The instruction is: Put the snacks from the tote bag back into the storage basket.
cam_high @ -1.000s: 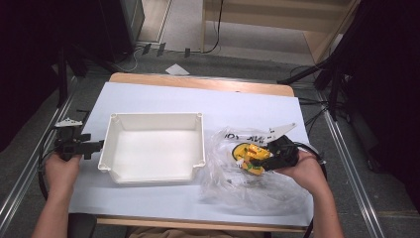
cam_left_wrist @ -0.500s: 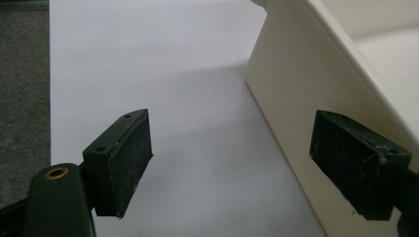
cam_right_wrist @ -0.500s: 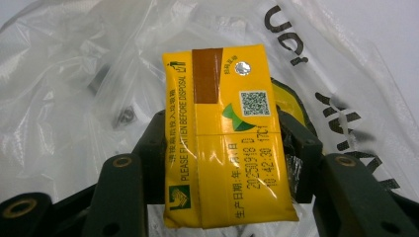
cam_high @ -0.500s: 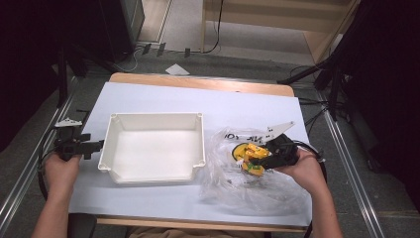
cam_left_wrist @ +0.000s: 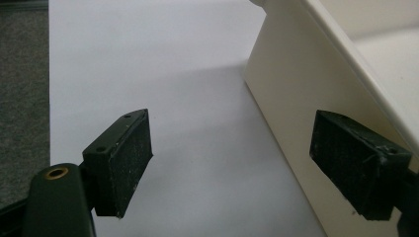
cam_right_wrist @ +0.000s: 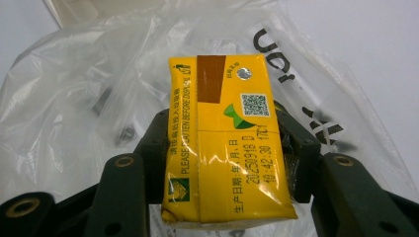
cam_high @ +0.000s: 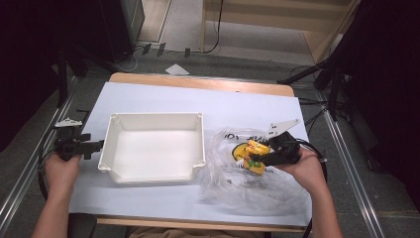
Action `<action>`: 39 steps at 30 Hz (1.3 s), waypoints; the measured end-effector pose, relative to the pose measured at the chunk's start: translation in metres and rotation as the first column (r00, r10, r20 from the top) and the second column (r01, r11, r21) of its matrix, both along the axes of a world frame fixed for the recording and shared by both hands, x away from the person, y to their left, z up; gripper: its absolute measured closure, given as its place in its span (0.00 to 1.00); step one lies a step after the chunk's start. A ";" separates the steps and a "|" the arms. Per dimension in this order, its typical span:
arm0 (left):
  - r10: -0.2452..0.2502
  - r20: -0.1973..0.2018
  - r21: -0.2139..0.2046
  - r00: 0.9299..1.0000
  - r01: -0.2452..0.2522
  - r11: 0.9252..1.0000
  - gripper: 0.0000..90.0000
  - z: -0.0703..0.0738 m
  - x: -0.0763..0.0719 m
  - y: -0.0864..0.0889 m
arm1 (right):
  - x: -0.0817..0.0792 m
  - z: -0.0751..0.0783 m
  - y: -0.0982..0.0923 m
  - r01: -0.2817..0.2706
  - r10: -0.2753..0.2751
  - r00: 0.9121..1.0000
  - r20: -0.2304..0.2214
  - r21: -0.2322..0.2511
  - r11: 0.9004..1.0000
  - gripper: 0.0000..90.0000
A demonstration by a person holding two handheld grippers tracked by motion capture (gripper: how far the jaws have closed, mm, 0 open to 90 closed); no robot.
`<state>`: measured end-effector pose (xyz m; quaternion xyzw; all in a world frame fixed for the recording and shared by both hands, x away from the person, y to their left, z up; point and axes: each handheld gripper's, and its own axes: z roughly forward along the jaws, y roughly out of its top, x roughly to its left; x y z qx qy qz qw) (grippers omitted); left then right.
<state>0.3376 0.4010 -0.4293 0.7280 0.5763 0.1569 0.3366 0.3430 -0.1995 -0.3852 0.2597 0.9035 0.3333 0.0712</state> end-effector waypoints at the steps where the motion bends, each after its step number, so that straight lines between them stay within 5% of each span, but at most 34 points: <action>1: 0.000 -0.001 0.001 1.000 0.000 1.000 0.19 0.000 0.000 0.000 | 0.000 0.002 -0.001 0.007 -0.007 1.000 0.000 0.014 1.000 0.58; 22: 0.001 -0.001 0.000 1.000 -0.001 1.000 0.19 0.000 0.000 0.000 | -0.003 0.017 0.005 0.016 -0.016 1.000 0.008 0.085 0.996 0.58; 39: 0.003 -0.002 0.007 1.000 -0.003 1.000 0.19 -0.001 -0.003 0.000 | -0.001 0.026 0.021 -0.041 0.037 0.998 0.041 0.101 0.994 0.58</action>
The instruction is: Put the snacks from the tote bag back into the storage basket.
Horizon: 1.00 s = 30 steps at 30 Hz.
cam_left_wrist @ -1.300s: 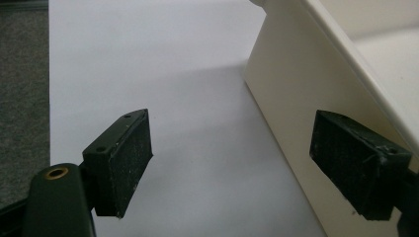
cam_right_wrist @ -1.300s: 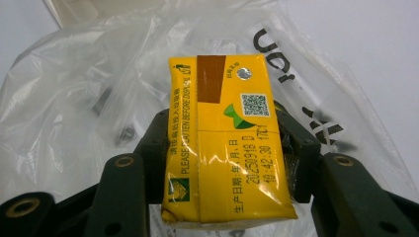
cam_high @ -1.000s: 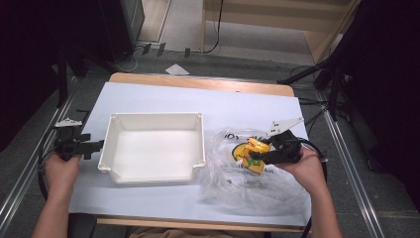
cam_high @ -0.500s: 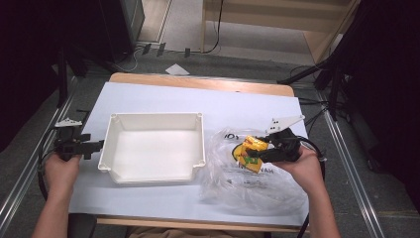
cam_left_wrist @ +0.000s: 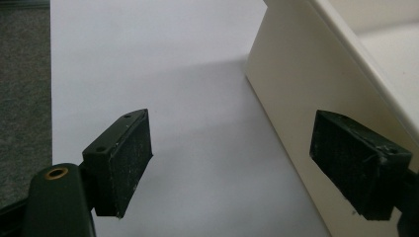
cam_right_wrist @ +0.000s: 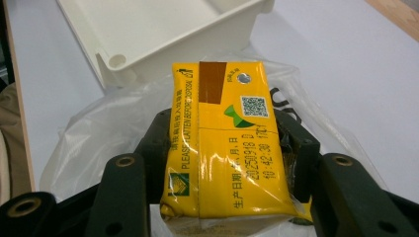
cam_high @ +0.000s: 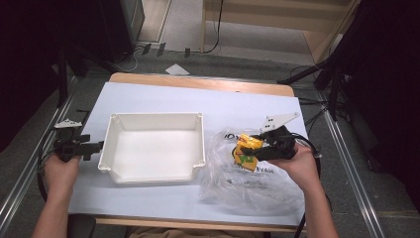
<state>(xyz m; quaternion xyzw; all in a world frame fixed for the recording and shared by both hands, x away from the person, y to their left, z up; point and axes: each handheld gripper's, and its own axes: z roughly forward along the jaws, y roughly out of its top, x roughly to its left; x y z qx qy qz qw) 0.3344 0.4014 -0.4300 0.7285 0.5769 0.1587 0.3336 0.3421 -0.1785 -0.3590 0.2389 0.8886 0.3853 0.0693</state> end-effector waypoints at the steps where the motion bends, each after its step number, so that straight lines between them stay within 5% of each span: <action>1: 0.001 0.000 -0.001 1.000 -0.001 1.000 0.19 0.000 0.000 0.000 | 0.000 0.001 0.001 -0.005 0.005 1.000 -0.002 0.002 1.000 0.58; 30: 0.003 0.002 -0.014 1.000 -0.003 1.000 0.19 0.000 0.000 0.001 | 0.013 0.023 0.039 -0.140 0.139 0.989 0.052 0.013 0.990 0.58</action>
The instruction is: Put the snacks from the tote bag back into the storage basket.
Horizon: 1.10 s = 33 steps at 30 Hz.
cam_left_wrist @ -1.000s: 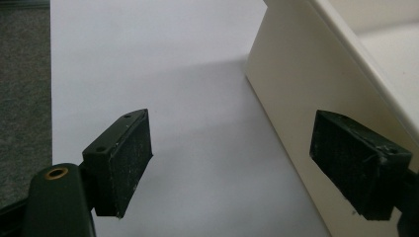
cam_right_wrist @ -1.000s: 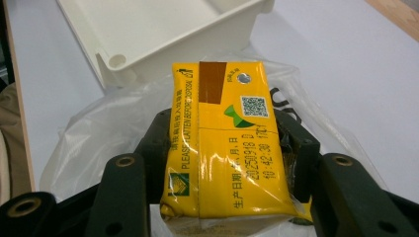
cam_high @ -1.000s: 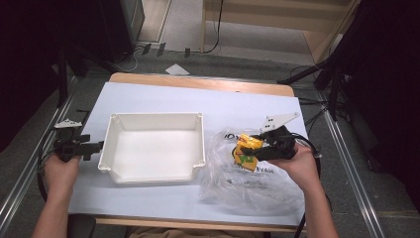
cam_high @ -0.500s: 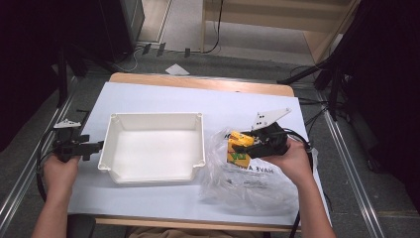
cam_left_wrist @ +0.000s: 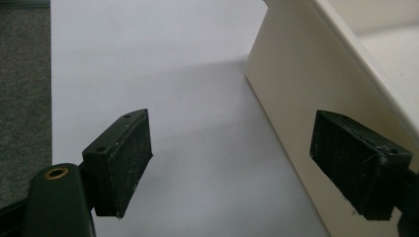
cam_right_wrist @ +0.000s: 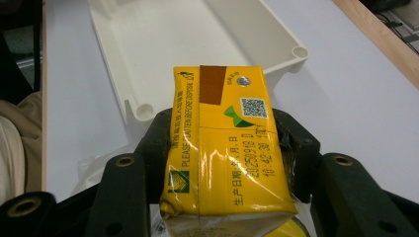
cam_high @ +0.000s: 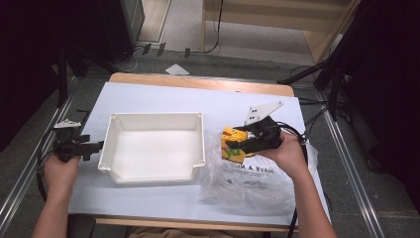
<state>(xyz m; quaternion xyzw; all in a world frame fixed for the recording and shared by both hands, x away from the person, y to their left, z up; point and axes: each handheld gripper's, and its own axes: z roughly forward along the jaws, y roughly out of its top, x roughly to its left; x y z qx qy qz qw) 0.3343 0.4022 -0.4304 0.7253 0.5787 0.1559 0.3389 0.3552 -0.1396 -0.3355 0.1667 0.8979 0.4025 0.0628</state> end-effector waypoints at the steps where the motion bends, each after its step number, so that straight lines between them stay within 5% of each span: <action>1: -0.001 0.000 0.000 1.000 0.001 1.000 0.19 0.000 0.000 0.000 | 0.001 0.001 0.002 -0.005 0.005 1.000 0.007 -0.003 1.000 0.58; 33: -0.007 0.000 -0.005 1.000 0.007 1.000 0.19 0.000 0.000 0.001 | 0.020 0.021 0.047 -0.122 0.121 0.992 0.031 0.031 0.992 0.58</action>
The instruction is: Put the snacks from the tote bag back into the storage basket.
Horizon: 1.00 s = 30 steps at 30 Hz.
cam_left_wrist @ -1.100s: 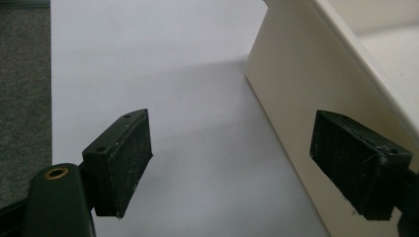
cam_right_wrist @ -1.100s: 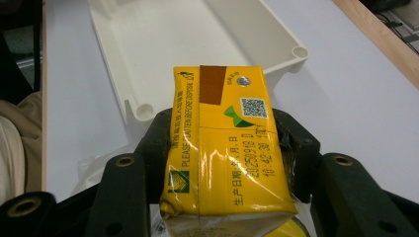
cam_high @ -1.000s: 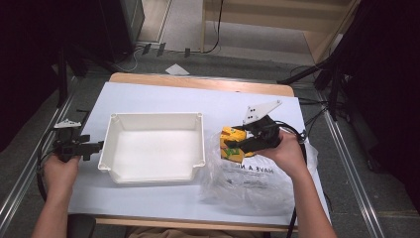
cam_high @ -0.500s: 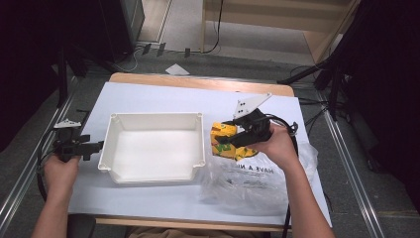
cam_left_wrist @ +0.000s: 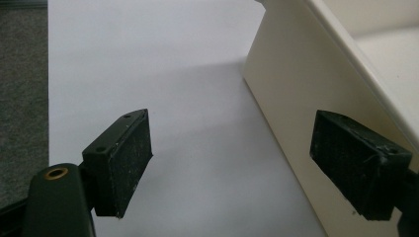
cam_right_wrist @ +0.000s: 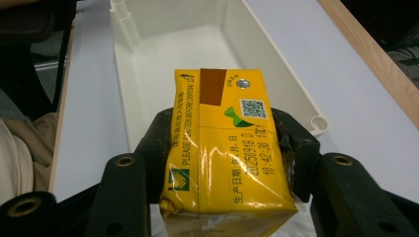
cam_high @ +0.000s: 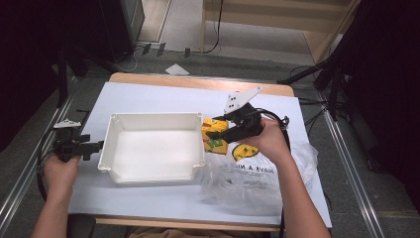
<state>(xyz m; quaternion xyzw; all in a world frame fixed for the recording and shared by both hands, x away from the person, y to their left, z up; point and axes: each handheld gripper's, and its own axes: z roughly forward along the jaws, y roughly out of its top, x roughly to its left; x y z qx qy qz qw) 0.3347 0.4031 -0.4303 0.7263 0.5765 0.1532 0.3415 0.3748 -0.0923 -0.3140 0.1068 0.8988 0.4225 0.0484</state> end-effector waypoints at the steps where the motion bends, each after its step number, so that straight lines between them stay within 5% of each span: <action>1: 0.000 0.000 0.000 1.000 0.000 1.000 0.19 0.000 0.000 0.000 | 0.000 0.000 0.000 0.000 0.000 1.000 0.000 0.000 1.000 0.58; 30: 0.004 0.004 -0.010 1.000 -0.004 1.000 0.19 0.000 0.000 0.001 | 0.016 -0.011 0.051 -0.072 0.072 0.997 -0.020 -0.004 0.997 0.58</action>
